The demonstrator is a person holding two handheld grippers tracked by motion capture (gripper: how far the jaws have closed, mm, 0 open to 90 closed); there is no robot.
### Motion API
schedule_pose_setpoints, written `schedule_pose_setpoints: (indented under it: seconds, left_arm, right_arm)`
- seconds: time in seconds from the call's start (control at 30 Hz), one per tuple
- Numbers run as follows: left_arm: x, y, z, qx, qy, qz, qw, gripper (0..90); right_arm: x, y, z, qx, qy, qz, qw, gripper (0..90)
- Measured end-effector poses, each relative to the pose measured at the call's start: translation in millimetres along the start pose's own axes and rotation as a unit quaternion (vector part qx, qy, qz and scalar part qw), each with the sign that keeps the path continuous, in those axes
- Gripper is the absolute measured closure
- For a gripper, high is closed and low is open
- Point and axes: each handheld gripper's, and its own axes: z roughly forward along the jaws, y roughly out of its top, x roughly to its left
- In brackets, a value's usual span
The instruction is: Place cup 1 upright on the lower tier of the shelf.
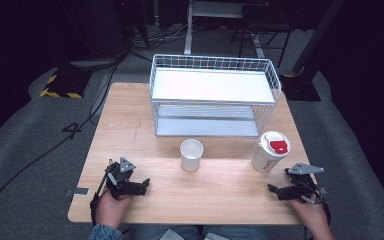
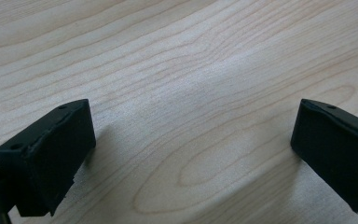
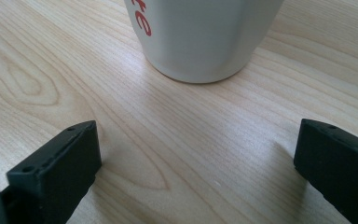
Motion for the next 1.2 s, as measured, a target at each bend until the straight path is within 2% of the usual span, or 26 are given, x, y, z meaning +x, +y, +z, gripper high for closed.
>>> schedule_pose_setpoints:
  seconds: [0.43,0.67,0.73,0.93,1.03,1.2]
  left_arm:
    - [-1.5,-1.8,-1.8,0.001,0.002,0.0,1.0,0.2]
    - [-2.4,-0.7,-2.8,0.005,0.006,-0.01,0.9999,0.0]
    - [-3.4,1.3,-4.6,0.007,-0.001,-0.01,0.9999,0.0]
    - [-10.9,9.4,-16.0,-0.019,-0.012,-0.006,0.9997,0.0]
    - [-14.4,14.5,-23.1,-0.029,-0.015,0.004,0.9995,0.0]
    - [-22.5,24.5,-33.9,-0.053,-0.027,0.012,0.9982,0.0]
  right_arm:
    - [-0.5,0.3,0.3,-0.001,0.003,-0.005,1.0,1.5]
    - [0.6,0.7,0.9,-0.002,-0.002,0.001,1.0,1.5]
    - [0.6,0.7,0.9,-0.002,-0.002,0.001,1.0,1.6]
    - [0.7,0.7,0.9,-0.003,-0.002,0.001,1.0,1.6]
    - [0.7,0.6,0.9,-0.002,-0.002,0.001,1.0,1.6]
    - [0.5,0.6,0.8,-0.003,-0.002,0.002,1.0,1.8]
